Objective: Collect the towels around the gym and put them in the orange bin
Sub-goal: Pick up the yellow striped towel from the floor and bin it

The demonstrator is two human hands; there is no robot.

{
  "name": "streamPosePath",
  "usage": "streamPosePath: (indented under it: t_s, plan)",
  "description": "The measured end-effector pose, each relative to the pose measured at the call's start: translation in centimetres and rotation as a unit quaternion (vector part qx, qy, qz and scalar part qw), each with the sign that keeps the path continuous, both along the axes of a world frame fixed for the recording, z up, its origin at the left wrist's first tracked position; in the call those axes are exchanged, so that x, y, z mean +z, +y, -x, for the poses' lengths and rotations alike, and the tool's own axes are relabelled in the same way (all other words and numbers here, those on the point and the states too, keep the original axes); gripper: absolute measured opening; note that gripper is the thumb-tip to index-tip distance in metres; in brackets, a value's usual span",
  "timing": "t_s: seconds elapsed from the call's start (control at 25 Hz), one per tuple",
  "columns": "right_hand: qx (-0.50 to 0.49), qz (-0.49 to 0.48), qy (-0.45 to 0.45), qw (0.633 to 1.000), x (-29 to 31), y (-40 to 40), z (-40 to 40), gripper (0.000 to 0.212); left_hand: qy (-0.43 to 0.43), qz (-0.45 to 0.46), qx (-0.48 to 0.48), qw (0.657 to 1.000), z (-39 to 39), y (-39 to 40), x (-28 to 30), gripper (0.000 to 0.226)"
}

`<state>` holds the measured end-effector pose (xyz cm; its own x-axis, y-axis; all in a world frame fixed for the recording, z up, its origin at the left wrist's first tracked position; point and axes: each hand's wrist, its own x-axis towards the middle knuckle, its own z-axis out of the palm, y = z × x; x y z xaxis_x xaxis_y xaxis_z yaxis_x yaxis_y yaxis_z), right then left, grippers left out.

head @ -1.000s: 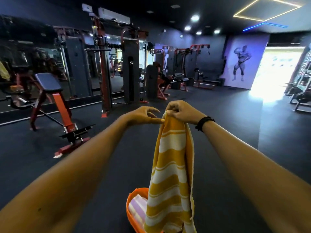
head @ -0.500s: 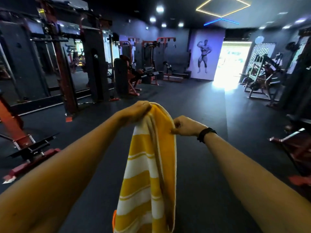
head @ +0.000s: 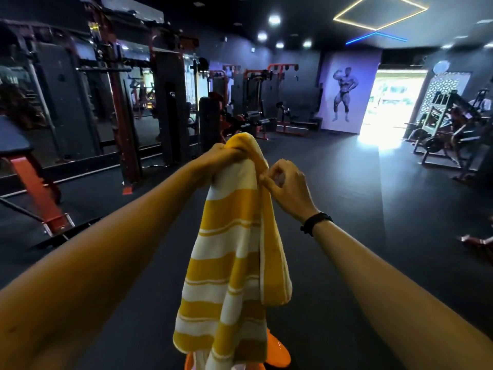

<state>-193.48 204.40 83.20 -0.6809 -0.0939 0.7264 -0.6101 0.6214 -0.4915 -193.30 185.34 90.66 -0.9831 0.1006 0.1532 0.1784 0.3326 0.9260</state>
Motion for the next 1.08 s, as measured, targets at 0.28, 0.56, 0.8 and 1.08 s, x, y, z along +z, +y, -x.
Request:
streamPosePath:
  t_s: [0.28, 0.56, 0.8, 1.08]
  plan:
    - [-0.008, -0.152, -0.189, 0.970, -3.5, -2.4, 2.0, 0.050, -0.079, -0.157, 0.031, 0.984, 4.7, 0.1, 2.1, 0.043]
    - [-0.085, -0.248, -0.333, 0.906, -6.0, 1.6, 5.5, 0.024, -0.129, -0.261, 0.072, 0.954, 13.8, -4.2, 2.7, 0.065]
    - [-0.136, -0.146, -0.240, 0.950, -3.0, 3.4, 6.1, 0.032, -0.002, -0.074, 0.158, 0.985, 12.1, -5.1, 2.0, 0.086]
    - [-0.004, -0.065, -0.067, 0.996, 1.2, -0.1, 5.8, 0.015, 0.054, 0.310, -0.209, 0.926, 7.9, -0.6, -0.9, 0.063]
